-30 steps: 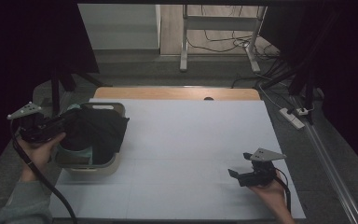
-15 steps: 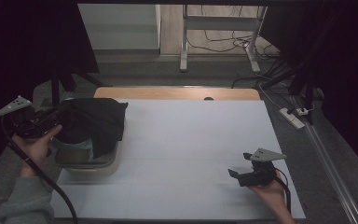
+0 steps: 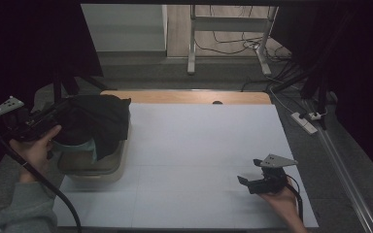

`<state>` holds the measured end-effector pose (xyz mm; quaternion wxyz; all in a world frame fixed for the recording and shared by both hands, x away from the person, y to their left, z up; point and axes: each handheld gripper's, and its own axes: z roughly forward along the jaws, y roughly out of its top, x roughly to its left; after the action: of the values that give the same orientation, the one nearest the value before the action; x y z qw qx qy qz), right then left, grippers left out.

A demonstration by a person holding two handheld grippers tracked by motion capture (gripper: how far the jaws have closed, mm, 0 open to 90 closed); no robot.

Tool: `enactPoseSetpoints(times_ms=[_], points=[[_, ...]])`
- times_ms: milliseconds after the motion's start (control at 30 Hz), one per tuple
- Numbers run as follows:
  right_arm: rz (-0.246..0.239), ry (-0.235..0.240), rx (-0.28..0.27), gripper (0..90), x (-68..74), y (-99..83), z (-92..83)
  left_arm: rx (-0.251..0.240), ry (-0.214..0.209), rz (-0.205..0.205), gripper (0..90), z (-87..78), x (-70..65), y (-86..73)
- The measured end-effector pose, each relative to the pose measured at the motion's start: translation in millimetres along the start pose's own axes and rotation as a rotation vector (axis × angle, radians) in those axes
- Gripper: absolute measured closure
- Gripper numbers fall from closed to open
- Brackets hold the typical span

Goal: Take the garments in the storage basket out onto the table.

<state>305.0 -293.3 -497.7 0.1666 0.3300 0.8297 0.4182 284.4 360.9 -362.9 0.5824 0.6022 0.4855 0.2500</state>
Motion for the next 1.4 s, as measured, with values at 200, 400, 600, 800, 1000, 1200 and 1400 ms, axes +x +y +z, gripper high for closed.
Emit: enactPoseSetpoints(times_ms=[200,400,600,800,1000,1200,1400], points=[[0.006,0.005,-0.007,7.5,-0.3,0.0,-0.5,-0.026,-0.016,-0.009,79.3,1.2,-3.4,4.7],[0.003,0.003,-0.005,7.5,-0.4,-0.1,-0.3,-0.055,-0.04,-0.009,79.3,4.4,-11.1,12.6],[0.001,0.006,-0.001,7.5,-0.6,-0.1,-0.3,-0.064,-0.06,-0.002,79.3,8.3,-17.6,18.6],[-0.004,0.005,0.007,7.5,-0.4,0.0,-0.4,-0.08,-0.092,0.009,79.3,14.0,-28.5,26.6],[-0.004,0.007,0.011,7.5,-0.4,-0.3,0.7,-0.094,-0.158,-0.001,79.3,22.8,-42.3,29.8],[-0.004,0.007,0.011,7.5,-0.6,-0.4,0.5,-0.092,-0.191,0.011,79.3,33.9,-55.0,33.7],[-0.005,0.005,0.011,7.5,-0.9,-0.4,0.0,-0.084,-0.223,0.03,79.3,46.7,-70.2,38.5]])
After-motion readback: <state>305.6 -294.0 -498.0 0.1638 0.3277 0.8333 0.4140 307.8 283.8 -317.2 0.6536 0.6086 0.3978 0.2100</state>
